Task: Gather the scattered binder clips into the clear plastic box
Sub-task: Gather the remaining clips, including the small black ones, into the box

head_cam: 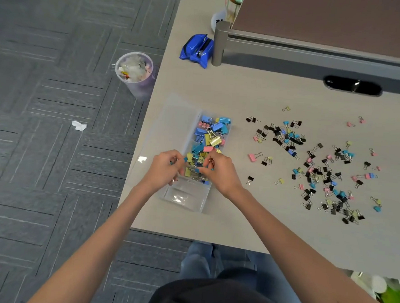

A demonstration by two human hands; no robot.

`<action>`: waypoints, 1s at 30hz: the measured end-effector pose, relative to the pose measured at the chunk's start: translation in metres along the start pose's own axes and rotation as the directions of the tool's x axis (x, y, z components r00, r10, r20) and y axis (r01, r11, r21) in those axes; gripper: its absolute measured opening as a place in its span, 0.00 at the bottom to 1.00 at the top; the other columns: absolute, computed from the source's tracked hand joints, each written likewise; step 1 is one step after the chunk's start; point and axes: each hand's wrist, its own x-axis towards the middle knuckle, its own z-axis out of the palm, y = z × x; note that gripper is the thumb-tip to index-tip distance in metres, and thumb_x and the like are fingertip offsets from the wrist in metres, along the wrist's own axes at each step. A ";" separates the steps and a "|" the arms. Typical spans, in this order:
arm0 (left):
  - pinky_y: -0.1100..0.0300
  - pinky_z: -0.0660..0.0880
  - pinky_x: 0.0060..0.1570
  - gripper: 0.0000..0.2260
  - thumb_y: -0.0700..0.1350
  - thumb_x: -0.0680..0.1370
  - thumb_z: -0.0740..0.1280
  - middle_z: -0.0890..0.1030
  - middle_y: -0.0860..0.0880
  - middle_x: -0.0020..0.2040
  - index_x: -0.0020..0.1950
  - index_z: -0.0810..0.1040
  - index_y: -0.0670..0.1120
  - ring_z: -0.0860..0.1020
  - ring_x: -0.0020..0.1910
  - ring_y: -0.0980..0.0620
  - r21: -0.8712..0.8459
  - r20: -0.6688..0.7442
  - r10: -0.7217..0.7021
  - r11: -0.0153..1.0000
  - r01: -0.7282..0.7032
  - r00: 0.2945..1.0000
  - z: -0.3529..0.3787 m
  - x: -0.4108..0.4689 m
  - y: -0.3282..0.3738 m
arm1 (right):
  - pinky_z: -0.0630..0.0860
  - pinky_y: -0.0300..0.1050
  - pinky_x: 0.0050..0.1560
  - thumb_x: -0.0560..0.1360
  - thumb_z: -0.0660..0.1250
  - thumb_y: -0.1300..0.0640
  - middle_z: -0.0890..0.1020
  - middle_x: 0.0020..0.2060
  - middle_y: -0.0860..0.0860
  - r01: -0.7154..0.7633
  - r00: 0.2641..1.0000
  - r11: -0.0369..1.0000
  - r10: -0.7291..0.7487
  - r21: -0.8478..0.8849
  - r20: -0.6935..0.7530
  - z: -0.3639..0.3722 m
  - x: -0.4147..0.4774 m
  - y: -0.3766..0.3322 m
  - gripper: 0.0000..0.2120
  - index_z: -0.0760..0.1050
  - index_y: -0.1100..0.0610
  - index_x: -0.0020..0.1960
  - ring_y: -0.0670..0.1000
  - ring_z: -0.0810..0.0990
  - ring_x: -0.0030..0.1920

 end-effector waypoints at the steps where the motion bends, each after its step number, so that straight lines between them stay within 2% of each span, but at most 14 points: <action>1: 0.63 0.68 0.21 0.08 0.39 0.80 0.63 0.79 0.44 0.33 0.42 0.77 0.41 0.72 0.23 0.54 -0.093 -0.004 -0.048 0.995 0.047 0.999 -0.001 -0.001 0.002 | 0.64 0.39 0.35 0.70 0.74 0.58 0.72 0.34 0.45 0.012 1.000 1.000 -0.012 -0.008 -0.001 0.003 -0.001 0.000 0.10 0.73 0.56 0.41 0.46 0.70 0.34; 4: 0.64 0.73 0.26 0.04 0.39 0.79 0.64 0.80 0.44 0.38 0.50 0.78 0.40 0.75 0.29 0.54 -0.333 0.059 -0.191 0.921 0.200 0.980 -0.006 -0.004 0.008 | 0.67 0.42 0.39 0.69 0.75 0.60 0.73 0.41 0.49 0.038 0.999 0.999 -0.037 -0.038 0.011 0.009 -0.001 0.000 0.11 0.73 0.58 0.44 0.49 0.71 0.40; 7: 0.64 0.76 0.32 0.08 0.37 0.77 0.67 0.80 0.43 0.43 0.55 0.77 0.40 0.78 0.36 0.53 -0.514 0.175 -0.222 0.810 0.281 0.959 -0.012 -0.010 0.010 | 0.74 0.48 0.45 0.69 0.73 0.62 0.75 0.48 0.53 0.067 0.998 0.987 -0.063 -0.144 0.031 0.014 -0.004 0.000 0.12 0.72 0.59 0.48 0.53 0.75 0.45; 11: 0.65 0.79 0.40 0.15 0.31 0.76 0.66 0.81 0.40 0.52 0.62 0.73 0.39 0.81 0.48 0.49 -0.591 0.248 -0.229 0.734 0.334 0.941 -0.018 -0.018 0.007 | 0.76 0.52 0.45 0.71 0.69 0.66 0.75 0.53 0.55 0.139 0.990 0.938 -0.134 -0.318 0.039 0.018 -0.009 -0.001 0.13 0.71 0.59 0.53 0.57 0.77 0.48; 15: 0.60 0.81 0.48 0.17 0.27 0.77 0.61 0.79 0.35 0.59 0.66 0.69 0.37 0.80 0.58 0.42 -0.625 0.267 -0.229 0.698 0.349 0.936 -0.020 -0.020 0.000 | 0.74 0.51 0.43 0.70 0.65 0.69 0.75 0.53 0.54 0.168 0.985 0.911 -0.173 -0.376 0.020 0.019 -0.014 -0.003 0.15 0.71 0.58 0.54 0.56 0.76 0.50; 19: 0.60 0.81 0.48 0.16 0.29 0.79 0.59 0.80 0.35 0.56 0.66 0.67 0.38 0.82 0.53 0.44 -0.575 0.222 -0.214 0.759 0.305 0.951 -0.019 -0.021 0.000 | 0.75 0.50 0.43 0.70 0.66 0.69 0.76 0.53 0.52 0.184 0.981 0.912 -0.193 -0.366 0.012 0.016 -0.017 -0.002 0.15 0.71 0.57 0.54 0.55 0.76 0.50; 22: 0.65 0.80 0.41 0.14 0.31 0.78 0.63 0.83 0.39 0.50 0.63 0.68 0.39 0.85 0.43 0.50 -0.467 0.150 -0.179 0.854 0.230 0.972 -0.015 -0.020 0.001 | 0.74 0.48 0.43 0.71 0.66 0.68 0.76 0.54 0.50 0.183 0.982 0.912 -0.191 -0.367 0.014 0.011 -0.019 0.000 0.15 0.71 0.56 0.55 0.55 0.77 0.48; 24: 0.66 0.79 0.37 0.13 0.32 0.78 0.64 0.81 0.39 0.48 0.62 0.70 0.39 0.84 0.40 0.51 -0.363 0.095 -0.143 0.917 0.168 0.985 -0.011 -0.018 0.001 | 0.75 0.49 0.43 0.71 0.66 0.67 0.76 0.53 0.50 0.184 0.981 0.911 -0.191 -0.368 0.017 0.009 -0.020 0.003 0.15 0.71 0.55 0.55 0.55 0.77 0.48; 27: 0.64 0.81 0.38 0.11 0.31 0.76 0.66 0.80 0.40 0.46 0.58 0.75 0.38 0.82 0.44 0.45 -0.240 0.013 -0.052 0.969 0.054 0.999 -0.004 -0.012 0.000 | 0.76 0.49 0.44 0.72 0.66 0.66 0.76 0.53 0.49 0.175 0.982 0.914 -0.187 -0.366 0.002 0.008 -0.022 0.007 0.14 0.72 0.54 0.54 0.53 0.77 0.49; 30: 0.57 0.82 0.43 0.08 0.31 0.75 0.67 0.82 0.43 0.45 0.51 0.80 0.41 0.82 0.48 0.48 -0.079 -0.030 0.121 0.989 -0.123 0.992 0.004 -0.007 -0.005 | 0.76 0.48 0.45 0.74 0.65 0.64 0.77 0.52 0.48 0.160 0.979 0.937 -0.191 -0.311 -0.073 0.006 -0.025 0.012 0.10 0.73 0.54 0.53 0.51 0.78 0.49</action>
